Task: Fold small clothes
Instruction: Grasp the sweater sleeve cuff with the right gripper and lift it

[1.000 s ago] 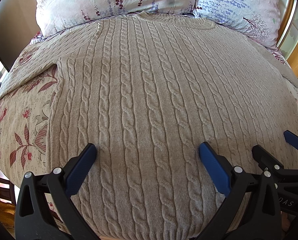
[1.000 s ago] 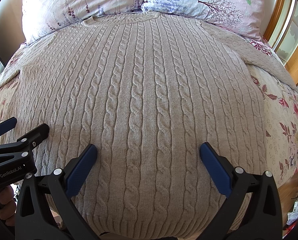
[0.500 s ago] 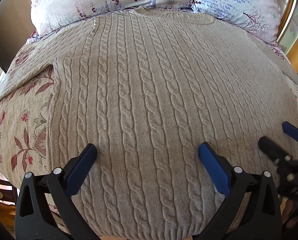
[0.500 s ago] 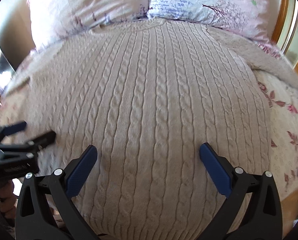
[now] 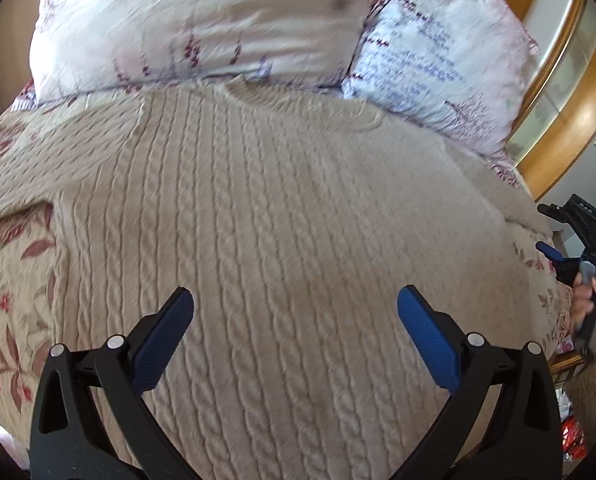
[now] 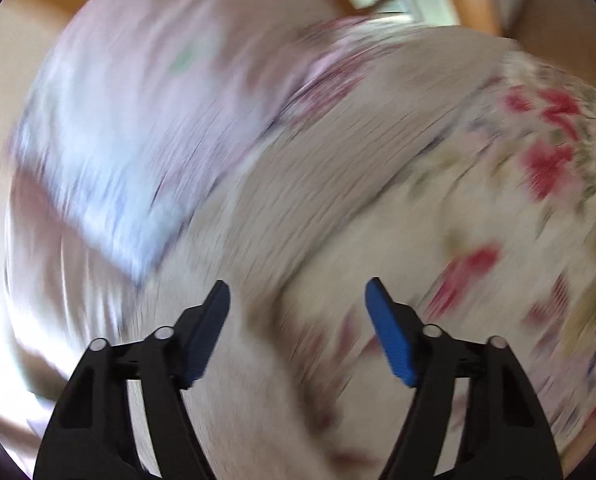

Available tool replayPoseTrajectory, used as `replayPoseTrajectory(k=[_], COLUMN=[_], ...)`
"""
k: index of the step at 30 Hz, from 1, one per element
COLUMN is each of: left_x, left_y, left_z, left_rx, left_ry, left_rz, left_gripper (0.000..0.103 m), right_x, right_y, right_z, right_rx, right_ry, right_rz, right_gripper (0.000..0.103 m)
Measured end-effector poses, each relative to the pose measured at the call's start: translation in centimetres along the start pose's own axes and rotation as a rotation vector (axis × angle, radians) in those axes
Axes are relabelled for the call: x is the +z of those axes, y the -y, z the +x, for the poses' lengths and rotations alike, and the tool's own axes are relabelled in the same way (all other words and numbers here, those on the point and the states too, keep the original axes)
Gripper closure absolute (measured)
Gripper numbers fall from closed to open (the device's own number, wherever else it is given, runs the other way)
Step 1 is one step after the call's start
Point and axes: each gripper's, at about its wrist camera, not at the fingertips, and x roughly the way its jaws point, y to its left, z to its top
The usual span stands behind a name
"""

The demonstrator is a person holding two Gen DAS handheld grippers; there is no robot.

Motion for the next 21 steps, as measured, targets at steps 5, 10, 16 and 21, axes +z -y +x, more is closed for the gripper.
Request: replayPoseTrajectory(k=[5, 10, 16, 21], left_x=[1.6, 2.7, 3.1, 3.3], left_y=[1.1, 1.4, 0.1, -0.6], left_z=[0.3, 1.1, 1.9, 2.2], left_rx=[-0.040, -0.048, -0.117, -0.152], left_ry=[0.029, 0.035, 0.023, 0.016], left_rz=[0.011, -0.012, -0.109, -0.151], left_gripper=[0.002, 0.002, 0.002, 0.002], right_x=[4.6, 6.3, 7.2, 7.6], right_y=[4.8, 7.8, 8.5, 8.2], right_z=[0.3, 0.9, 1.1, 1.8], right_rx=[-0.003, 0.025, 0.034, 0.026], right_ry=[0.054, 0.079, 0.105, 0.104], right_rz=[0.194, 0.308, 0.306, 0.276], right_gripper=[0.045, 0.058, 0.074, 0.092])
